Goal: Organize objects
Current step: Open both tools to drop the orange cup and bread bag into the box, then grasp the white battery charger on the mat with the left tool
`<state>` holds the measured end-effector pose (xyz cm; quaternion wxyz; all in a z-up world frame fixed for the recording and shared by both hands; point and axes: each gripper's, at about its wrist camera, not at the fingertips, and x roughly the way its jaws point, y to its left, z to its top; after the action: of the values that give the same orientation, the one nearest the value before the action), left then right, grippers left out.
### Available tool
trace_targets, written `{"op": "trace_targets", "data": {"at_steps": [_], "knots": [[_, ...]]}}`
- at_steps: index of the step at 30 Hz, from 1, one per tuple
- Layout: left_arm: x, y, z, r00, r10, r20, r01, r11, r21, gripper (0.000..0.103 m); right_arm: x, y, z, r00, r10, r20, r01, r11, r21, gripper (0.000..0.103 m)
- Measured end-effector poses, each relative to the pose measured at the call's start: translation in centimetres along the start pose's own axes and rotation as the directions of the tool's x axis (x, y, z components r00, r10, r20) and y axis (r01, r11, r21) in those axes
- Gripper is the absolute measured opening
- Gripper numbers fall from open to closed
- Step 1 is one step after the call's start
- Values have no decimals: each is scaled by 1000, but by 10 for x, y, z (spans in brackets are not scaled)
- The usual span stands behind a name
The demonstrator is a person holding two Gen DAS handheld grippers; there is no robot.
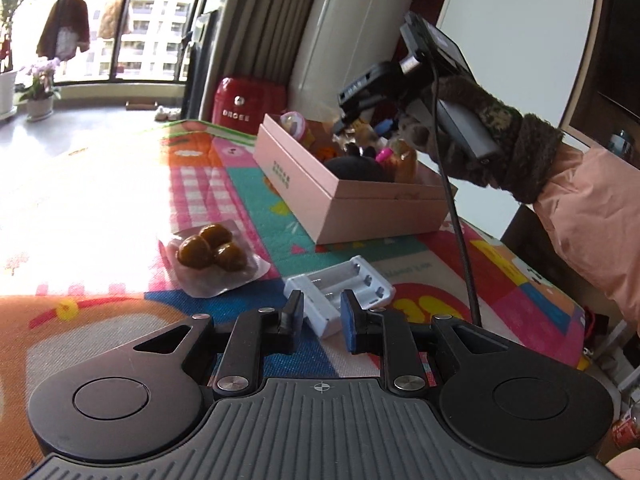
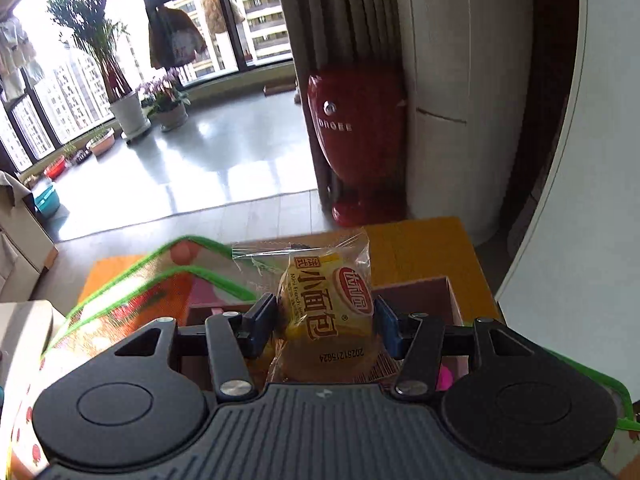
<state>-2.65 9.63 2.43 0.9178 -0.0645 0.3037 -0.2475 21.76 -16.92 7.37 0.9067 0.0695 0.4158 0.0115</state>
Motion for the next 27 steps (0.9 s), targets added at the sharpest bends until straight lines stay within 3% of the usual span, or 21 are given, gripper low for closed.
{"op": "trace_targets", "data": {"at_steps": [2, 5, 8, 11, 13, 16, 22, 27], "knots": [[1, 2, -3, 1000, 0, -6, 0, 1000, 18, 22, 8, -6, -13, 998, -32, -56, 30, 999, -25, 52], [8, -7, -6, 1000, -5, -21, 7, 996, 89, 22, -2, -19, -30, 995, -10, -97, 7, 1000, -28, 52], [12, -16, -9, 999, -24, -38, 29, 990, 137, 22, -20, -32, -38, 991, 26, -129, -28, 999, -19, 63], [16, -20, -11, 998, -20, -55, 28, 988, 150, 22, -56, -39, -39, 997, 64, -36, -64, 998, -7, 89], [17, -22, -9, 998, -5, -62, 14, 987, 157, 22, -89, -38, -41, 995, 91, 52, -90, 996, -26, 92], [16, -24, -4, 998, 1, -57, 8, 986, 164, 22, -123, -42, -54, 982, 145, 118, -140, 989, -49, 102], [24, -15, 19, 1000, 15, -18, -13, 995, 99, 22, -147, -33, -121, 977, 169, 128, -143, 972, -185, 103], [60, -7, 41, 996, -15, -93, 26, 992, 124, 22, -138, -30, -191, 988, 146, 60, -126, 958, -256, 103]]}}
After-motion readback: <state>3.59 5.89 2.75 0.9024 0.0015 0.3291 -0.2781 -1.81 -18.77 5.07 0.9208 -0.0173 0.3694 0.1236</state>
